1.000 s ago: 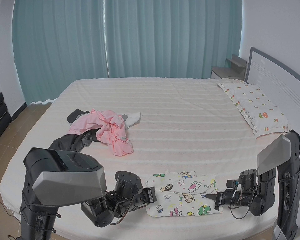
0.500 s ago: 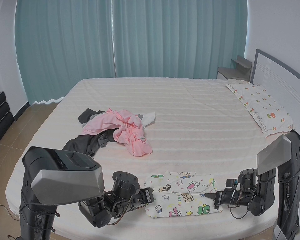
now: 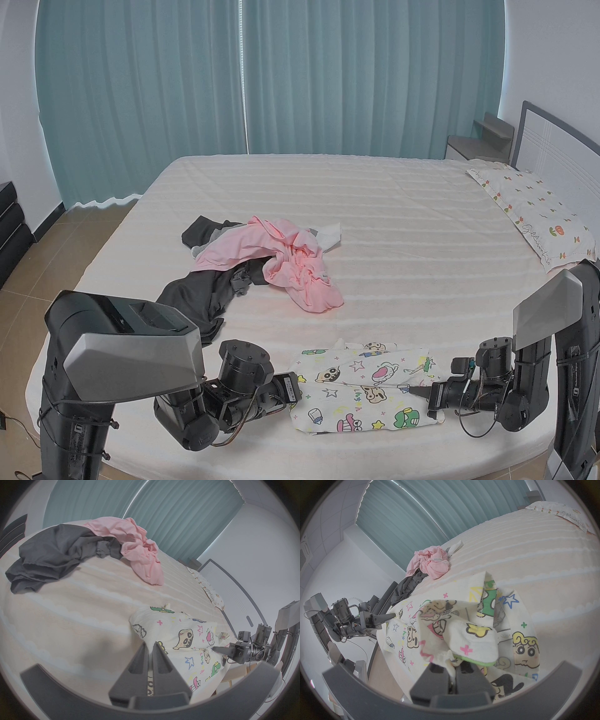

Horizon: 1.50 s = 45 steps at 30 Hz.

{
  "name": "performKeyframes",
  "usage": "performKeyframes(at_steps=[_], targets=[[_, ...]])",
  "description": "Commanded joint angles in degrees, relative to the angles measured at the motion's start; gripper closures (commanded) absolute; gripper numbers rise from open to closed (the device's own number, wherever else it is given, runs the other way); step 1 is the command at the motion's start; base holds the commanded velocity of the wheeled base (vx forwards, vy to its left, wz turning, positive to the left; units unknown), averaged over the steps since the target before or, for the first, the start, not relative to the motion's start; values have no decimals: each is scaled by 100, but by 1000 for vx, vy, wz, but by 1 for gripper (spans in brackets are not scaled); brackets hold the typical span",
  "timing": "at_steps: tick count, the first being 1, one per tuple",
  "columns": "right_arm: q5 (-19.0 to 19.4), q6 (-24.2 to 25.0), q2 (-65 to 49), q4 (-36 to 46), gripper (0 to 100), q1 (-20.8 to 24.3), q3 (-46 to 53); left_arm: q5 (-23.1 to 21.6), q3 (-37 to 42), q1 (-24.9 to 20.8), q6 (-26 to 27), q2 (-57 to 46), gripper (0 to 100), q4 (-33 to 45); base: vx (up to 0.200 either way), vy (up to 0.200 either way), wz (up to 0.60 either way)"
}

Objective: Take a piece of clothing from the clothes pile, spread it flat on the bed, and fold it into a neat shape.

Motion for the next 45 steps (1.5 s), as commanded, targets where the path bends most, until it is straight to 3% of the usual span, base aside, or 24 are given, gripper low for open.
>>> performKeyframes(at_steps=[1, 12, 13, 22, 41, 42, 45], targets=[[8, 1, 15, -105, 100, 4, -24, 0, -15, 10, -1, 96, 100, -17, 0, 200, 0], [-10, -8, 32, -105, 100, -14, -41, 0, -50, 18, -1, 175, 100, -26, 0, 164, 0], [-27, -16, 32, -105, 0, -14, -41, 0, -68, 18, 8, 202, 100, -26, 0, 0, 0], [-282, 1, -117, -105, 0, -181, 20, -9, -68, 10, -1, 255, 100, -35, 0, 0, 0], [-265, 10, -372, -105, 0, -199, 310, -27, -15, -34, -44, 281, 100, -395, 0, 0, 0], [-256, 10, -399, -105, 0, -181, 345, -18, -24, -26, -36, 298, 0, -404, 0, 0, 0], [-265, 1, -416, -105, 0, -111, 337, 8, -41, -17, -18, 290, 0, -439, 0, 0, 0]])
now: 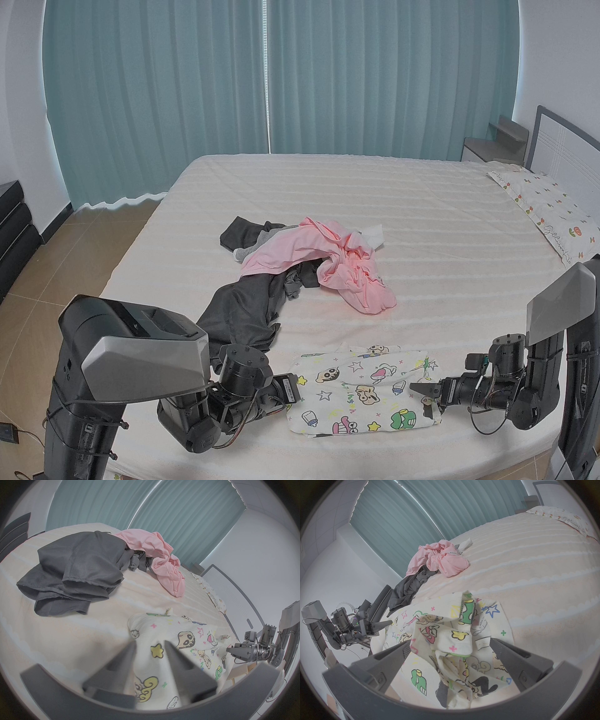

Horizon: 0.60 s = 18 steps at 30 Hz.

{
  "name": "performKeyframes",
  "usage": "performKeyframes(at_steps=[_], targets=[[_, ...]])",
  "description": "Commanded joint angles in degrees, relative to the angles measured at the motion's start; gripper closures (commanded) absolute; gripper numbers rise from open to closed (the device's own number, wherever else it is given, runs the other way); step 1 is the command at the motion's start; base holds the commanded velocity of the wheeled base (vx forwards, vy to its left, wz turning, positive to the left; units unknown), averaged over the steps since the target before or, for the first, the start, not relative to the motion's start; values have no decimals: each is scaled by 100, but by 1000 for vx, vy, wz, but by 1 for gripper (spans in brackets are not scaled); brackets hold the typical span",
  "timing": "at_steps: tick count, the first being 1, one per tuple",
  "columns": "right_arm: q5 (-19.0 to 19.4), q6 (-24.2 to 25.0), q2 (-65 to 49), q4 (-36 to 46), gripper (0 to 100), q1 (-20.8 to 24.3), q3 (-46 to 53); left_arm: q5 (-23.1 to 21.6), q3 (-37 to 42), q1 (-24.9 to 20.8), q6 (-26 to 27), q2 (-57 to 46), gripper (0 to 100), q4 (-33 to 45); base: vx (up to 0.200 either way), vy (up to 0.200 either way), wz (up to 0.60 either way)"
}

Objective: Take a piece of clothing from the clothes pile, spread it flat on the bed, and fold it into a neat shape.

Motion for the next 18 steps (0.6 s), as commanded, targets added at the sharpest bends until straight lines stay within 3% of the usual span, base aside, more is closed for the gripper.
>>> performKeyframes(at_steps=[1, 7, 10, 15, 16, 18], targets=[[-14, -7, -44, -105, 0, 135, -12, 26, 16, 34, 4, -1, 0, -94, 0, 0, 0], [-67, -7, -53, -105, 0, 284, -108, -10, 227, 332, -49, -546, 0, -244, 0, 0, 0], [-102, -25, 17, -105, 0, 328, -293, -27, 482, 473, -506, -941, 0, -235, 0, 0, 0], [-234, 10, 176, -105, 0, 363, -671, -62, 842, 666, -787, -1020, 0, -261, 0, 0, 0], [-260, 10, 202, -105, 100, 381, -732, -54, 877, 675, -814, -1003, 0, -279, 0, 0, 0], [-321, 10, 246, -105, 100, 398, -776, -45, 974, 684, -867, -977, 0, -393, 0, 0, 0]])
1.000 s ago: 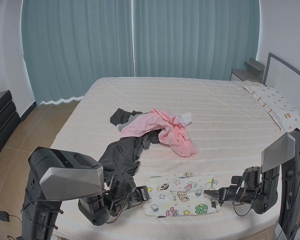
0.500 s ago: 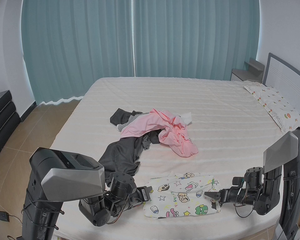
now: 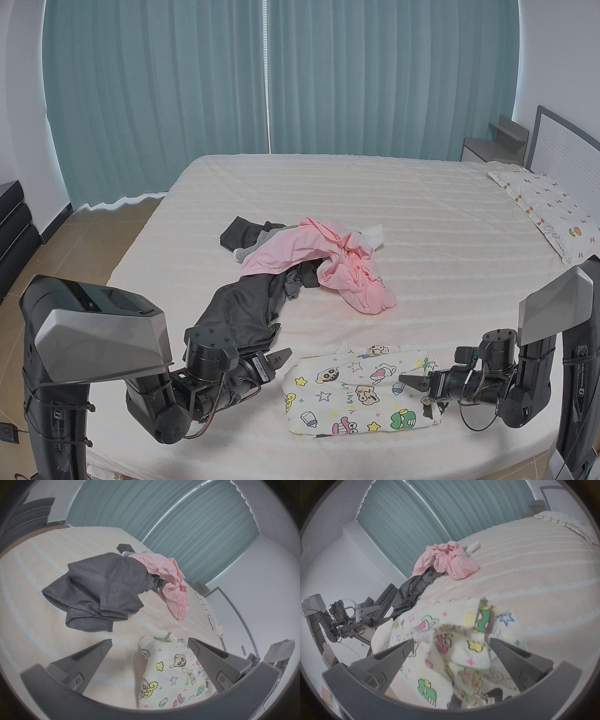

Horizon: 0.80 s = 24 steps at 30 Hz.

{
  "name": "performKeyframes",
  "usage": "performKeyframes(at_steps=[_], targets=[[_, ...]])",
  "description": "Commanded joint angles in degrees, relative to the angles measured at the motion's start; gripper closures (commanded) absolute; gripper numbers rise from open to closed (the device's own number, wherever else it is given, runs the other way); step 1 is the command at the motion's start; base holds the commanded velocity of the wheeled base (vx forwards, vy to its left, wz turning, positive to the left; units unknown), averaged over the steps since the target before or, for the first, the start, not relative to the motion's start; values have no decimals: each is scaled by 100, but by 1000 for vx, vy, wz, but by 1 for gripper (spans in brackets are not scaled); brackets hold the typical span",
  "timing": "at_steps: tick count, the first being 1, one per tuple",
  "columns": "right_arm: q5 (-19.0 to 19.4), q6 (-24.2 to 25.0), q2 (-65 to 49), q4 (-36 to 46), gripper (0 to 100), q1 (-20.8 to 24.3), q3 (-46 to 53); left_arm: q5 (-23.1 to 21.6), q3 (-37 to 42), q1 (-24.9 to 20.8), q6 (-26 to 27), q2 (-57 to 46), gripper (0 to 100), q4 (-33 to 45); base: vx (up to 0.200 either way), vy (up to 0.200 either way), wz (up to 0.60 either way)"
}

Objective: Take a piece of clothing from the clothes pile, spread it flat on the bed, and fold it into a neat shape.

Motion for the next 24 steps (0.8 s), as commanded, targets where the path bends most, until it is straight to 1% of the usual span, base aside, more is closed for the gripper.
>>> performKeyframes(at_steps=[1, 5, 11, 14, 16, 19, 24], targets=[[-78, 19, 180, -102, 100, 60, -203, -5, 273, 105, -110, -177, 0, -182, 0, 0, 0], [-113, 160, 198, -102, 100, -81, -177, 4, 396, 105, -145, -98, 0, -587, 0, 0, 0], [-139, 291, 13, -102, 100, -248, -27, 30, 449, 96, -145, 157, 0, -815, 0, 0, 0], [-139, 669, -233, -102, 100, -310, -45, 48, 519, 96, -154, 447, 0, -1017, 0, 0, 0], [-139, 792, -303, -102, 100, -380, -71, 57, 554, 96, -154, 588, 0, -1255, 0, 0, 0], [-157, 810, -277, -102, 100, -433, -177, 57, 642, 96, -128, 755, 0, -1606, 0, 0, 0], [-175, 819, -206, -102, 100, -591, -274, 57, 651, 105, -145, 834, 0, -1641, 0, 0, 0]])
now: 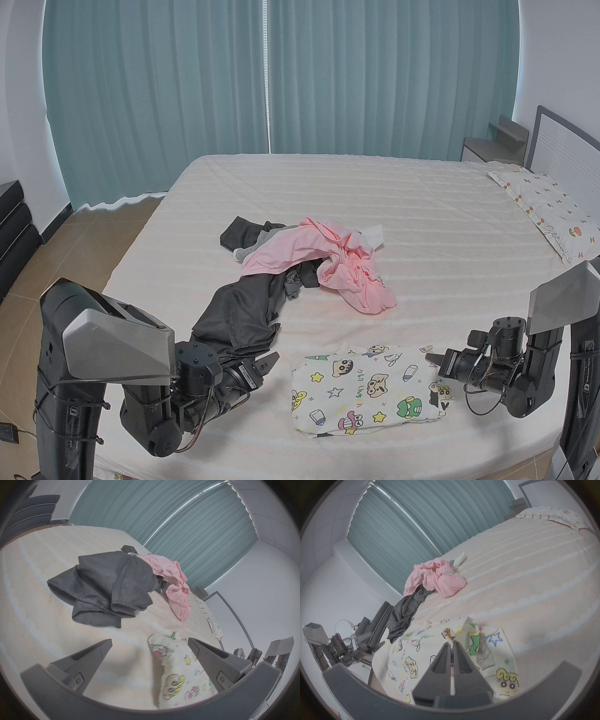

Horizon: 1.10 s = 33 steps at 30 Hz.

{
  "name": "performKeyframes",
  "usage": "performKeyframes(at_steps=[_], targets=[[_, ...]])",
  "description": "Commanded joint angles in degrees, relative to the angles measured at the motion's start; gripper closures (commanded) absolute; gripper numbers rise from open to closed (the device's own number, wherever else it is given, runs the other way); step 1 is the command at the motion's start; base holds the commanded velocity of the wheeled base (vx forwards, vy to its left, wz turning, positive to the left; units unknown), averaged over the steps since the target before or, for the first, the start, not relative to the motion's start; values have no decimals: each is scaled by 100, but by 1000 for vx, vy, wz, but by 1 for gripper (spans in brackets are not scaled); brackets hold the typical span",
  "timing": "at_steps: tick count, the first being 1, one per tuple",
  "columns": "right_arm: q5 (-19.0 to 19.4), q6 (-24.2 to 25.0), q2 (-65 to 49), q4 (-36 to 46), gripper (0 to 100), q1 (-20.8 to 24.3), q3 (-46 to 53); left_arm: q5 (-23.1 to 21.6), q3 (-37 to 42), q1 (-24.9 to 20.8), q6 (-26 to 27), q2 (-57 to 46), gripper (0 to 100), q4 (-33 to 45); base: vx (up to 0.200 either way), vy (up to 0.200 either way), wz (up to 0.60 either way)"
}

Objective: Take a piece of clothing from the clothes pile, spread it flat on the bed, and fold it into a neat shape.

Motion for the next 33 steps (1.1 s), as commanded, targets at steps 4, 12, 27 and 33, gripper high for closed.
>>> performKeyframes(at_steps=[4, 12, 27, 33], targets=[[-10, -8, 122, -105, 100, -191, -77, -3, 19, 0, 0, 281, 0, -87, 0, 0, 0], [-10, -8, 289, -105, 100, -235, -261, -3, 1, 9, -9, 360, 0, -87, 0, 0, 0], [500, -342, -204, -105, 0, -349, 627, -3, -34, 0, 0, 466, 0, -87, 0, 0, 0], [1537, -1704, -89, -105, 0, -683, 1347, -3, -16, 0, 0, 466, 0, -87, 0, 0, 0]])
